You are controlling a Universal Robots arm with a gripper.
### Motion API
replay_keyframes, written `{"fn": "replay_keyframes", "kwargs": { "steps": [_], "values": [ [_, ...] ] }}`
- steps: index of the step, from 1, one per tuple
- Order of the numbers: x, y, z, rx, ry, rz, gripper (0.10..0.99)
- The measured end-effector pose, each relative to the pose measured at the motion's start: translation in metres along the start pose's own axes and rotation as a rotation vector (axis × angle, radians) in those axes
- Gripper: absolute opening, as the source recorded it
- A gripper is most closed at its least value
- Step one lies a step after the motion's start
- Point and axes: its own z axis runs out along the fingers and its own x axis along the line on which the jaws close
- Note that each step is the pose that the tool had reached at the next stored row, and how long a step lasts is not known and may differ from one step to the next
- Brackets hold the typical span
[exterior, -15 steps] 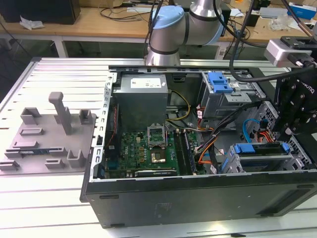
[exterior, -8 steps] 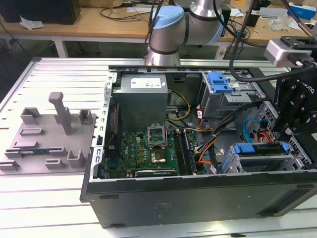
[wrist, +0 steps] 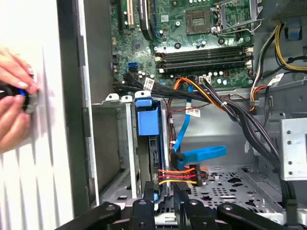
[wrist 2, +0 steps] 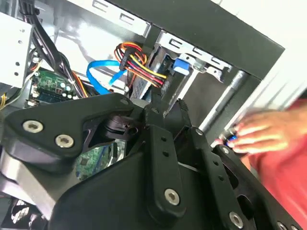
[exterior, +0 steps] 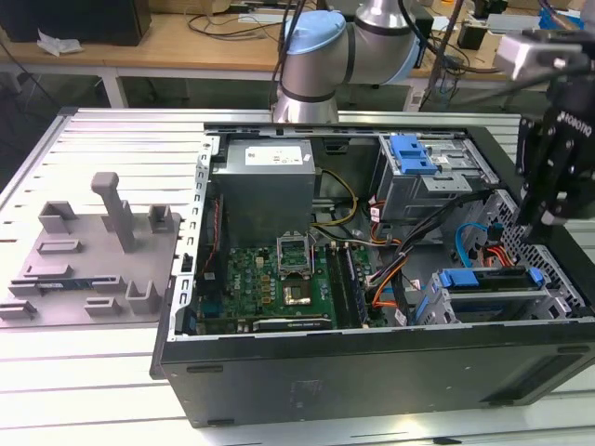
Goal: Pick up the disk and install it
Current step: 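Insert the second disk wire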
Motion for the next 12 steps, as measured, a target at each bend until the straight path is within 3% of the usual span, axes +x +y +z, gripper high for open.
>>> {"fn": "replay_keyframes", "kwargs": {
  "steps": [2, 6, 7, 8, 10, 11, 12],
  "values": [
    [-0.0120, 0.0008, -0.0039, 0.002, 0.0463, -0.001, 0.302],
    [-0.0273, 0.0025, -0.0066, -0.005, 0.1178, -0.004, 0.302],
    [-0.0307, 0.0040, -0.0071, -0.012, 0.1369, -0.006, 0.302],
    [-0.0323, 0.0047, -0.0073, -0.030, 0.1556, -0.011, 0.302],
    [-0.0333, 0.0050, -0.0074, -0.065, 0.1750, -0.020, 0.302],
    [-0.0355, 0.0055, -0.0066, -0.078, 0.1841, -0.024, 0.302],
    [-0.0379, 0.0066, -0.0057, -0.077, 0.1872, -0.024, 0.302]
  ]
}}
